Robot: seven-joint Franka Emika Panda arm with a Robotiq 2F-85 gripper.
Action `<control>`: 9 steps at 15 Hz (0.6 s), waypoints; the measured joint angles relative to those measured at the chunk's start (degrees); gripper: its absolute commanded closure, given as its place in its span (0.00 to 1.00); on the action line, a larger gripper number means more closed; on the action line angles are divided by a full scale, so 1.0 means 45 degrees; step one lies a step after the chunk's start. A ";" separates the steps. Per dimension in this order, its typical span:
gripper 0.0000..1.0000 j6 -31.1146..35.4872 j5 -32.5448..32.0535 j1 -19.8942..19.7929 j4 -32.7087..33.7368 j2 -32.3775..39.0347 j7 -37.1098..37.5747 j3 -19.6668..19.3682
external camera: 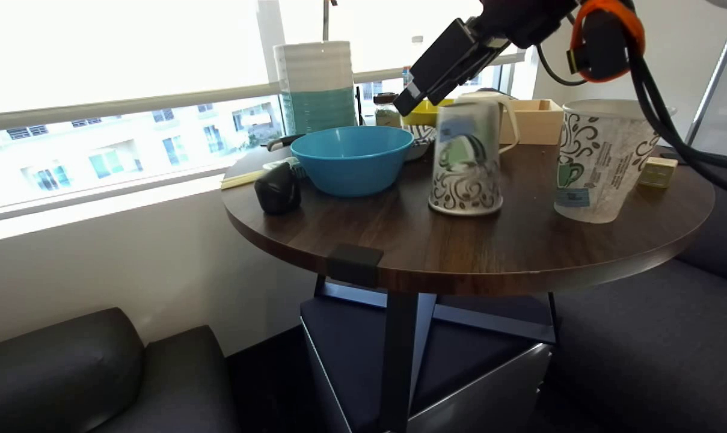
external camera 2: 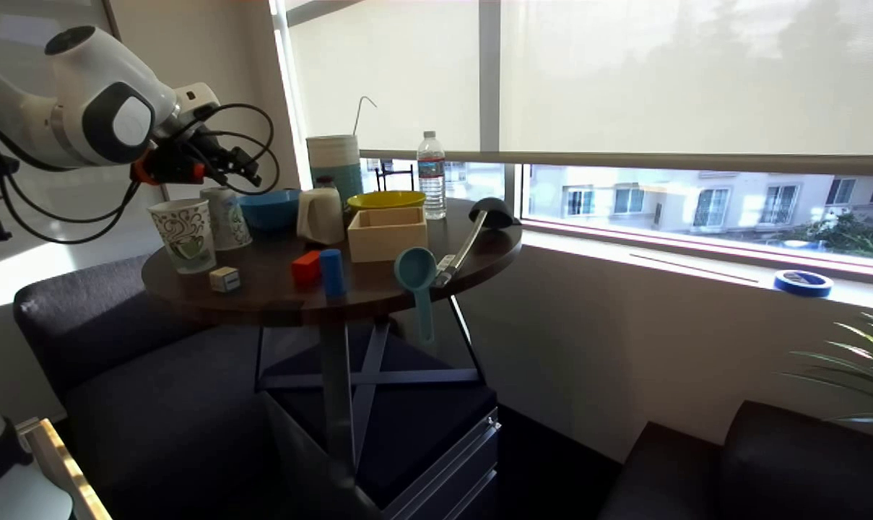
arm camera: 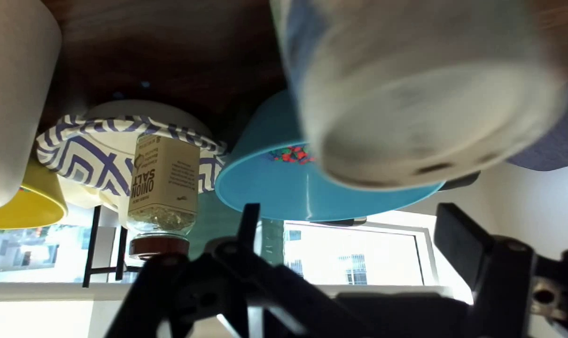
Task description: Turn the paper cup on the left upside down, pick up the paper cup on the right and put it on the paper cup to the left
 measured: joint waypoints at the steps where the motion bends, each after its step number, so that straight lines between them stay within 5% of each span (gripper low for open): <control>1: 0.00 0.0010 -0.0001 0.0000 0.0000 0.0002 0.0000 -0.0047; 9: 0.00 -0.0331 -0.0006 -0.0788 0.0069 -0.0703 -0.0109 0.0571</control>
